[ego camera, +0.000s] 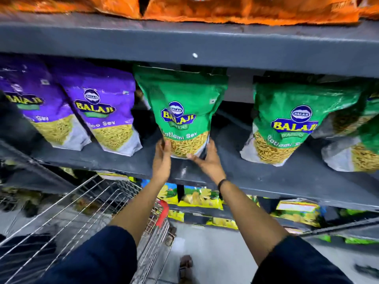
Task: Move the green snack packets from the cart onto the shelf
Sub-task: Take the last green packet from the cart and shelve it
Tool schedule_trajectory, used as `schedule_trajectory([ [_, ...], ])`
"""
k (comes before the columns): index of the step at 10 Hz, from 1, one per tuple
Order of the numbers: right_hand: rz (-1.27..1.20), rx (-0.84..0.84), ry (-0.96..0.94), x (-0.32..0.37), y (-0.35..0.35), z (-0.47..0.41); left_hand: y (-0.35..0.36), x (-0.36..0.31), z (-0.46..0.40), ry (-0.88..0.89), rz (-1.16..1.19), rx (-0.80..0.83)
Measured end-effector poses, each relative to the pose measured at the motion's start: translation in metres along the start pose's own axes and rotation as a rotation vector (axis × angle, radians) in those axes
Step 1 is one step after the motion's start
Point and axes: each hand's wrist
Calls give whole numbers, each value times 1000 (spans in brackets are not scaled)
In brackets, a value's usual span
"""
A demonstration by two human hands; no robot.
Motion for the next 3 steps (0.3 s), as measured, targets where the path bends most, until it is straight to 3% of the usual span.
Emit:
schedule_trajectory([
  [2, 30, -31, 31, 8, -8, 24, -2, 12, 10, 3, 19, -22],
  [3, 12, -120, 16, 7, -17, 49, -3, 22, 28, 6, -88, 1],
])
Point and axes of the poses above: each hand's wrist, its own z-axis away from the middle knuckle, its own y-axis out of the palm, x = y × z, and after that the axes turned 10 degrees about -z, right-handed
